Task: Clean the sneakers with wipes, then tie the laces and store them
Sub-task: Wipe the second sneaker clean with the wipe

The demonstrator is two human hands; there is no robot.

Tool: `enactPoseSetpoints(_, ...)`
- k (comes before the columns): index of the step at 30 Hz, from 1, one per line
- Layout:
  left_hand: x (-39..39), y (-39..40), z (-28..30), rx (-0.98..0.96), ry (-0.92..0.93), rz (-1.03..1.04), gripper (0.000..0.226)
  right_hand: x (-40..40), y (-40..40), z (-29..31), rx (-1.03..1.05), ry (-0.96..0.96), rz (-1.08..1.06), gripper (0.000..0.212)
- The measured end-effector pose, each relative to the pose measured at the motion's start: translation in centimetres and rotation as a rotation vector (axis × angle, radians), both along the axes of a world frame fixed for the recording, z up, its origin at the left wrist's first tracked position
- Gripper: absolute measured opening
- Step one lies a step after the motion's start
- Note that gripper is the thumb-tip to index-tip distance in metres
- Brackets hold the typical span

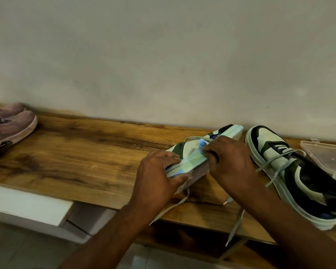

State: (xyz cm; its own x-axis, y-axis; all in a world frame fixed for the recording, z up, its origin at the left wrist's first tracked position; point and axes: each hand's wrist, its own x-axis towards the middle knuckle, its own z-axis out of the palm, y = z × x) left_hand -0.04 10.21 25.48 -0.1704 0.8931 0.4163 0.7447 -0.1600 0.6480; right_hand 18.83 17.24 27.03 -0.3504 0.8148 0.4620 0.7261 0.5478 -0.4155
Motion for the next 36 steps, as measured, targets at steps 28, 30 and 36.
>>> enactPoseSetpoints(28, -1.1, 0.0, 1.1, -0.094, 0.119, -0.058, 0.043, 2.0, 1.4, -0.1, 0.119, -0.073, 0.005, 0.024)
enactPoseSetpoints(30, -2.3, -0.2, 1.9, -0.154, 0.148, -0.110, 0.036, 1.6, 0.8, 0.0, 0.121, -0.010, 0.049, 0.021)
enactPoseSetpoints(36, -3.9, -1.0, 2.6, -0.209, 0.167, -0.110, 0.046, 0.6, -0.5, 0.2, 0.033, 0.017, 0.039, 0.026)
